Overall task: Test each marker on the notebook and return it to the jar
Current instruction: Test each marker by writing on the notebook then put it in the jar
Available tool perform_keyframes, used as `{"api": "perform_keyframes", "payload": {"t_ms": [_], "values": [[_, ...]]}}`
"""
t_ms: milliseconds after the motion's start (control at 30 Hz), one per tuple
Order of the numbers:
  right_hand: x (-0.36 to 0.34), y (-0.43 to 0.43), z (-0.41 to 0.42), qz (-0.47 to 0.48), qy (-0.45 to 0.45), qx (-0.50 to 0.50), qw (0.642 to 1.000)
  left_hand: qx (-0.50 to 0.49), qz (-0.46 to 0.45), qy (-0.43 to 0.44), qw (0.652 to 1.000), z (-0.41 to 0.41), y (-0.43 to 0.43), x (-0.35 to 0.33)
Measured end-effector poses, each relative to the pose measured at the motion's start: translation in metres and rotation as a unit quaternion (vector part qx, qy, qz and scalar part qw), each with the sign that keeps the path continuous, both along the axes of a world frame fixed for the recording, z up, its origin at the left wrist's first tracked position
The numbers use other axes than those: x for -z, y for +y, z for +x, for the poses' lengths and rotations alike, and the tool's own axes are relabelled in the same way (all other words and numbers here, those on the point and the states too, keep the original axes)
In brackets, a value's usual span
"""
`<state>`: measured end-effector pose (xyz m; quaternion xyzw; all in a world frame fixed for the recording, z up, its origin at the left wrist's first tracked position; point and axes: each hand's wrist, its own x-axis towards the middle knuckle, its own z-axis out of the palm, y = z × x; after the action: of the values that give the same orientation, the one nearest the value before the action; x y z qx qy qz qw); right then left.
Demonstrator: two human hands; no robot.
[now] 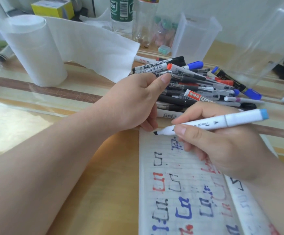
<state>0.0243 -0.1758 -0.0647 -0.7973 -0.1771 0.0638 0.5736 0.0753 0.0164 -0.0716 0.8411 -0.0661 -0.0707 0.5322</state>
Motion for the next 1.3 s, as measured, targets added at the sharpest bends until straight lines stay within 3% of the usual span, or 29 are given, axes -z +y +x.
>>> {"api": "perform_keyframes", "payload": {"t_ms": [233,467,700,967,1033,1100,1200,1300], "values": [[0.0,0.004,0.0,-0.037,-0.027,0.005,0.999,-0.001,0.0,-0.006,1.0,0.002,0.0,0.002],[-0.004,0.0,0.0,-0.027,0.029,-0.035,0.999,0.003,0.014,-0.017,1.0,0.001,-0.001,0.003],[0.003,-0.003,0.007,-0.017,0.005,0.031,0.999,0.004,0.013,-0.018,1.0,0.001,0.0,0.002],[0.0,-0.006,0.005,-0.033,0.043,-0.021,0.998,0.002,0.016,-0.04,0.999,-0.001,0.0,0.003],[0.003,-0.007,0.006,0.002,0.046,-0.016,0.999,0.004,-0.004,-0.071,0.997,-0.002,0.0,0.003],[0.006,-0.01,0.009,0.098,0.071,0.018,0.993,0.015,-0.039,-0.114,0.993,-0.006,-0.001,0.004],[0.004,-0.013,0.015,0.246,0.097,0.11,0.958,0.043,-0.088,-0.184,0.978,-0.015,-0.003,0.004],[0.001,-0.012,0.017,0.326,0.101,0.159,0.926,0.048,-0.107,-0.223,0.968,-0.018,-0.003,0.002]]}}
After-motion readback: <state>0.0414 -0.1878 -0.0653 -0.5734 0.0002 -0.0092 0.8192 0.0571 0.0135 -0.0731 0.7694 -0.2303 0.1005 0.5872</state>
